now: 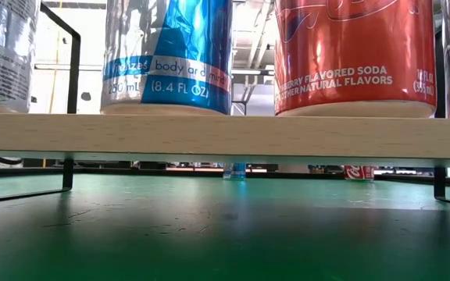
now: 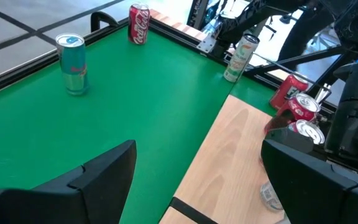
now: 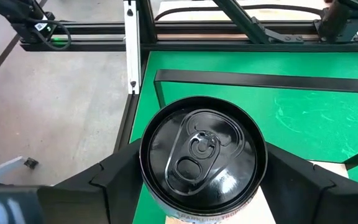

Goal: Place canned beverage on shelf
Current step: Put the top white soda can on the shelf, then put the red soda can on the shelf aligned with the other red soda can

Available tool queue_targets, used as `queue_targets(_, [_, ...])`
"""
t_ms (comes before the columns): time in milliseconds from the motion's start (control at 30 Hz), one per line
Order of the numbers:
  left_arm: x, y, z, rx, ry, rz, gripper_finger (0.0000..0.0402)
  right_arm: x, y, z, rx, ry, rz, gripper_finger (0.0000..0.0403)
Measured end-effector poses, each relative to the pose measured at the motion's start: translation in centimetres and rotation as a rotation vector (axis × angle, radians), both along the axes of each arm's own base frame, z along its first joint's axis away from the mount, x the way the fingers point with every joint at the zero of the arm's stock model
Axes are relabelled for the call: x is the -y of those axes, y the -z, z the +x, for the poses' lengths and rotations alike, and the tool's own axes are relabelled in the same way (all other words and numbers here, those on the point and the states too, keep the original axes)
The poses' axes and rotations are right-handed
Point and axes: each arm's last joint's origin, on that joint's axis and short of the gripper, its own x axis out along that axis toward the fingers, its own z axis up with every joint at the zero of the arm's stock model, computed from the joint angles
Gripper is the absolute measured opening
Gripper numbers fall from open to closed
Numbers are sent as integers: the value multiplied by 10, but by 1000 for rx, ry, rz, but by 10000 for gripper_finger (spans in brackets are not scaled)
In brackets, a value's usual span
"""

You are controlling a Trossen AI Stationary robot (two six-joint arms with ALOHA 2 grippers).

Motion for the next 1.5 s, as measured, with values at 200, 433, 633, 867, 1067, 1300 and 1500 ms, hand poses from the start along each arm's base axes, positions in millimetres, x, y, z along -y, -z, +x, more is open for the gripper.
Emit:
queue_targets(200, [0,0,0,-1,3,-10,329,0,0,0,-1,-9,-1,301])
queue_targets(433, [0,0,0,-3,5,-12,329,1,-3,-4,-29,-24,0,332])
queue_targets(633, [0,0,0,-4,7,-9,329,5,-9,-10,-61,-22,-5,361])
queue_targets(867, [0,0,0,-6,9,-2,329,17,-41,-23,-39,-5,20,361])
queue_targets(1067, [0,0,0,-6,10,-2,329,30,-86,-64,-104,-2,9,361])
queue_targets(1300, [1,0,0,-13,19,3,329,58,-127,-134,-266,204,-92,360])
queue_targets(1500, [1,1,0,-31,41,-4,329,68,-139,-177,-384,337,-94,360])
